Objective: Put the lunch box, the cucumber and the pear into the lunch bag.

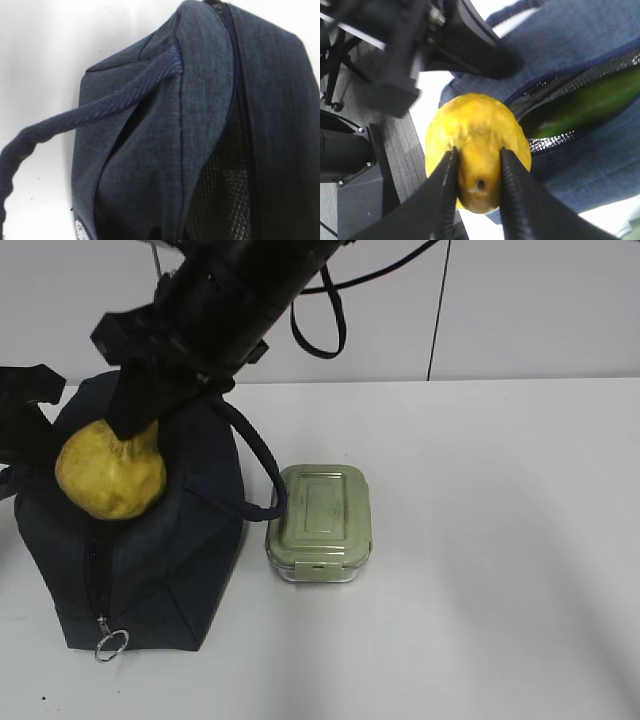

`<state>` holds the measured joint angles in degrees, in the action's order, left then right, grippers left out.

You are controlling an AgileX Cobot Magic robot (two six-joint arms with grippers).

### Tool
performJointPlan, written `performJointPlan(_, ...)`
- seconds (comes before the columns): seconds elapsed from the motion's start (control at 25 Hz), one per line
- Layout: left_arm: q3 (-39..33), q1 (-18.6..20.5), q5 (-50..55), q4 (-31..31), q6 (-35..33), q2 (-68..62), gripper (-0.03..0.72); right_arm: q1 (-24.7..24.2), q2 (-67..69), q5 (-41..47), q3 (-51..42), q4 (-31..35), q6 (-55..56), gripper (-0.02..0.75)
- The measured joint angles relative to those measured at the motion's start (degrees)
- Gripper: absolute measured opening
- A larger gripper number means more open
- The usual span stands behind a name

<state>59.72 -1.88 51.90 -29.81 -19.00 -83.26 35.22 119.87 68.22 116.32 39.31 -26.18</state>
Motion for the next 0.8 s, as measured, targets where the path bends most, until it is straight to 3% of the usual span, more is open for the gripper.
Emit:
performJointPlan(0.24, 0.0, 0.0, 0.1, -0.2, 0.0, 0.0, -0.015, 0.1, 2.1, -4.5, 0.0, -2.2, -0.5, 0.217)
performJointPlan(0.36, 0.0, 0.0, 0.1, -0.2, 0.0, 0.0, -0.015, 0.3, 2.1, -6.5, 0.0, -3.2, -0.9, 0.328)
performJointPlan(0.48, 0.0, 0.0, 0.1, -0.2, 0.0, 0.0, -0.015, 0.3, 2.1, -6.8, 0.0, -5.0, -1.0, 0.494)
performJointPlan(0.56, 0.0, 0.0, 0.1, -0.2, 0.0, 0.0, -0.015, 0.3, 2.1, -6.7, 0.1, -5.6, -1.0, 0.552)
performJointPlan(0.8, 0.0, 0.0, 0.2, -0.2, 0.0, 0.0, -0.015, -1.6, 0.9, -3.3, 1.3, -13.5, 4.3, 0.566)
